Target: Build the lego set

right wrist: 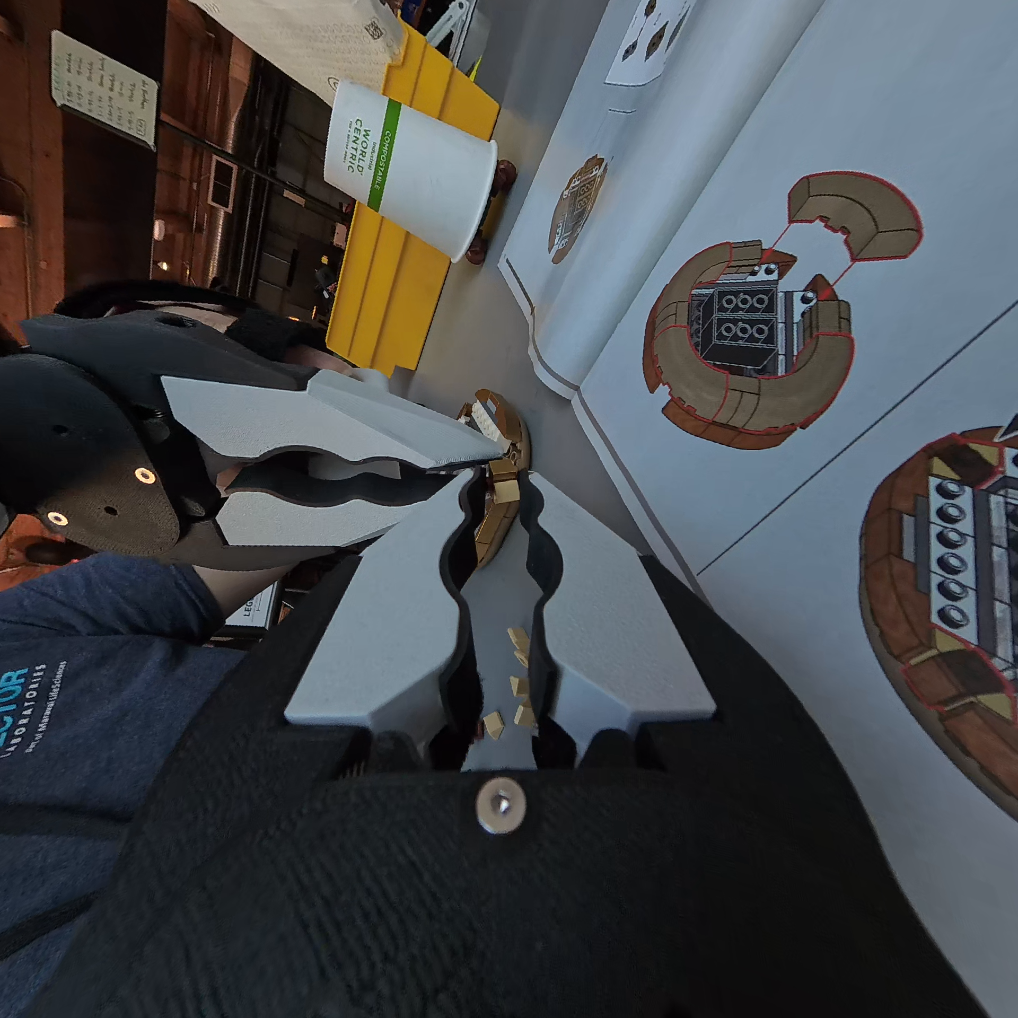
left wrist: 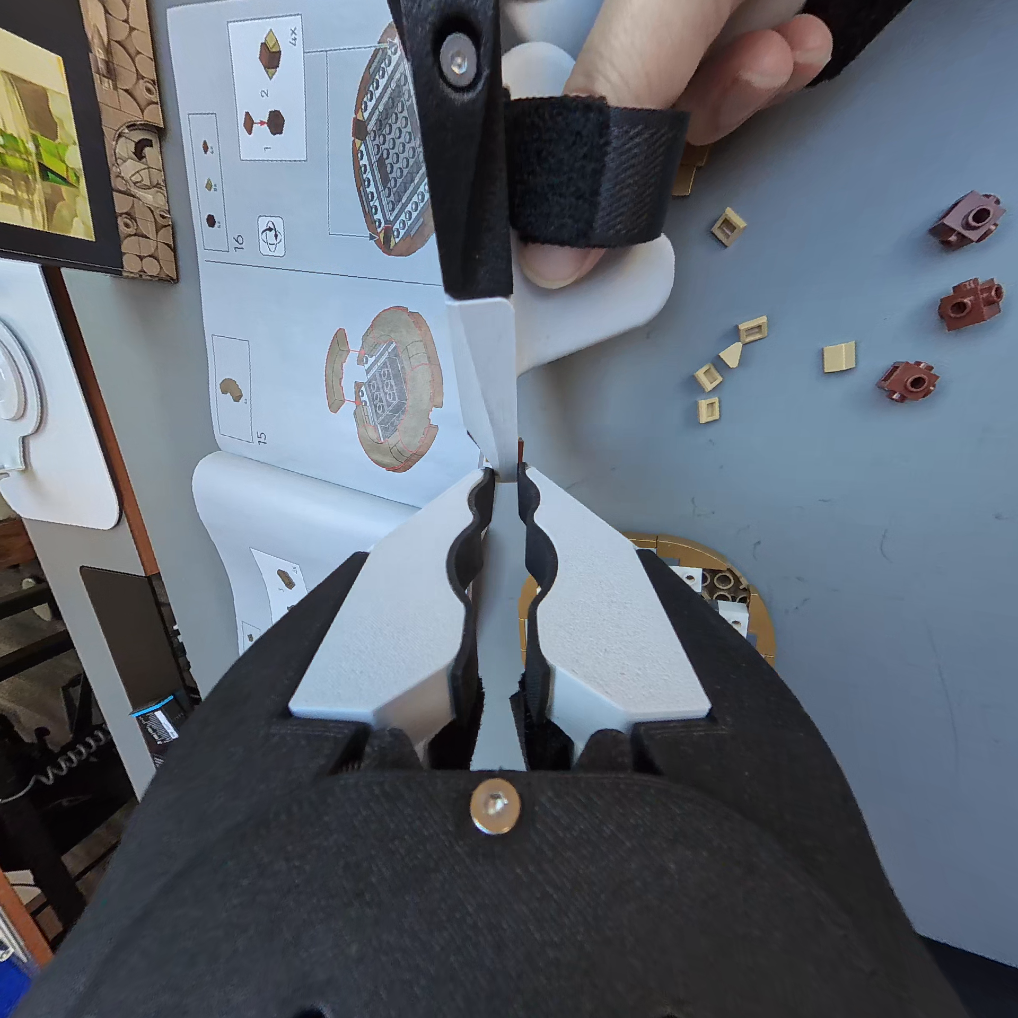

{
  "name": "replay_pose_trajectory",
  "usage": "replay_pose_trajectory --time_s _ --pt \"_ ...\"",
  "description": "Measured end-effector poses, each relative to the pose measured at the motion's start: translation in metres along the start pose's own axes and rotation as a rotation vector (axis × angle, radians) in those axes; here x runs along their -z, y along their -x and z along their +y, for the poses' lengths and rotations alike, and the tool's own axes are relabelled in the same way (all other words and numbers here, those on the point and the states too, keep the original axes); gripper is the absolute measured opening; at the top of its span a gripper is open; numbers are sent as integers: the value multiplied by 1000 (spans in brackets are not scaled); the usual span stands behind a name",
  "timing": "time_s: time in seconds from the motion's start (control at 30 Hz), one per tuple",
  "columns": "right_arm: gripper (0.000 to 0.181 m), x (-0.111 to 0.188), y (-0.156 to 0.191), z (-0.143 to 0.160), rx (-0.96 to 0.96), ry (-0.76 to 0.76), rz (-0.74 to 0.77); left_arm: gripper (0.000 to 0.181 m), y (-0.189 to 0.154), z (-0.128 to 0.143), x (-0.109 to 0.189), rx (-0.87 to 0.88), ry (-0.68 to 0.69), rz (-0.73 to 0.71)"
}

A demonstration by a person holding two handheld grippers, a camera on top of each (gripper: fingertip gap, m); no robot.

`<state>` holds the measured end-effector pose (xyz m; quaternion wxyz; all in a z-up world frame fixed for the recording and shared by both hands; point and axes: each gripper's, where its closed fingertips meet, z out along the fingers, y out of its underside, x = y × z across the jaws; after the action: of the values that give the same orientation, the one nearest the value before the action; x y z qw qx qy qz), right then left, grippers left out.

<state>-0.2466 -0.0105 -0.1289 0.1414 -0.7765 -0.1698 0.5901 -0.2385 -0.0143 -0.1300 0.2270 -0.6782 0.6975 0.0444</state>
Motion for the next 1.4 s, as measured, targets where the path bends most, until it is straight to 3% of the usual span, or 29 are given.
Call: replay_pose_trajectory --time_s 0.23,0.43,0.73,0.97,1.4 --pt "11 0 1 1 -8 6 -20 16 3 3 2 16 -11 -16" --pt "11 6 -3 1 14 26 9 15 0 7 10 64 -57 38" --pt "11 34 -14 20 298 228 168 14 -20 2 3 182 -148 139" --pt "11 51 -18 14 243 189 143 16 -28 -24 -10 52 -241 183" --pt "12 63 -20 12 220 179 154 9 -29 -21 -27 -38 -198 280"
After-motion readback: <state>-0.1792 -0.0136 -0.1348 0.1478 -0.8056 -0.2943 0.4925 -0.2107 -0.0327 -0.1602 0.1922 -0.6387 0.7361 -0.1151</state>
